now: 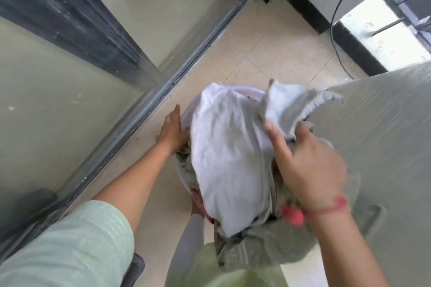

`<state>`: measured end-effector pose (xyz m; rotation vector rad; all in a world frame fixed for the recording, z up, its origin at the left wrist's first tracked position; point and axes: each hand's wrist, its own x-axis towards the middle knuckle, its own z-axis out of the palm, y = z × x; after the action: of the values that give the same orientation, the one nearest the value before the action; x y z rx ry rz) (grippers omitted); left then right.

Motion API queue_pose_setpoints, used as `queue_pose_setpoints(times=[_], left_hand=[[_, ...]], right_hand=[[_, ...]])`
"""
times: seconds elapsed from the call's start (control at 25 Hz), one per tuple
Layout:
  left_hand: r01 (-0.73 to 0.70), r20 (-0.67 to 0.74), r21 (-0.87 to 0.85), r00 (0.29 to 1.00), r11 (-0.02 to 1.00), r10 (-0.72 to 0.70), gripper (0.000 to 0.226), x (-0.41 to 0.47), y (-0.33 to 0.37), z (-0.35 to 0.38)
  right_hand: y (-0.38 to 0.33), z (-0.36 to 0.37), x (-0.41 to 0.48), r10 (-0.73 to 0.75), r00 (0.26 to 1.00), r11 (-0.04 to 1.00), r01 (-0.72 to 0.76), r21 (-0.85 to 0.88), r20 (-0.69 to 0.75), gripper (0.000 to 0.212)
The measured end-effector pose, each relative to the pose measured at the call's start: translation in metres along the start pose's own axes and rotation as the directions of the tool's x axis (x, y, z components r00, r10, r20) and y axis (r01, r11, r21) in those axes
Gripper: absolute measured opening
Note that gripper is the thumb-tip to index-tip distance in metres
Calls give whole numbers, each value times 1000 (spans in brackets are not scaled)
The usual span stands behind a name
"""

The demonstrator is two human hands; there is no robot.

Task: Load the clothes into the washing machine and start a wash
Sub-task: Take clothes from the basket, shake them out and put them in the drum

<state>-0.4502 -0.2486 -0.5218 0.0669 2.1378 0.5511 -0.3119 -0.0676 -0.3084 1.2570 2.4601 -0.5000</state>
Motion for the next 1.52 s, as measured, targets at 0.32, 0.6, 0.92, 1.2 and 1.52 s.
queue_pose_setpoints(times=[0.32, 0.6, 0.92, 1.2, 1.52], left_hand=[[244, -184, -125, 947, 962, -264, 95, -82, 8, 66], [129, 33, -428, 991, 894, -127, 101, -71, -55, 16], [257, 14, -190, 966, 947, -259, 61, -33, -5, 12], [198, 34, -62, 980, 978, -196, 49, -131, 33, -47], [-53, -37, -92, 998, 994, 50, 41, -217, 88, -129]], right_hand=[[-83, 112, 126, -96, 791, 849, 382, -366, 604, 134], [-61, 205, 99, -138, 869, 811, 374, -450, 474, 65], [5, 63, 39, -254, 941, 966, 260, 2, 225, 53], [26, -142, -82, -43, 999, 937, 34, 348, 20, 30], [51, -343, -168, -122, 979, 849, 189, 493, -165, 34]])
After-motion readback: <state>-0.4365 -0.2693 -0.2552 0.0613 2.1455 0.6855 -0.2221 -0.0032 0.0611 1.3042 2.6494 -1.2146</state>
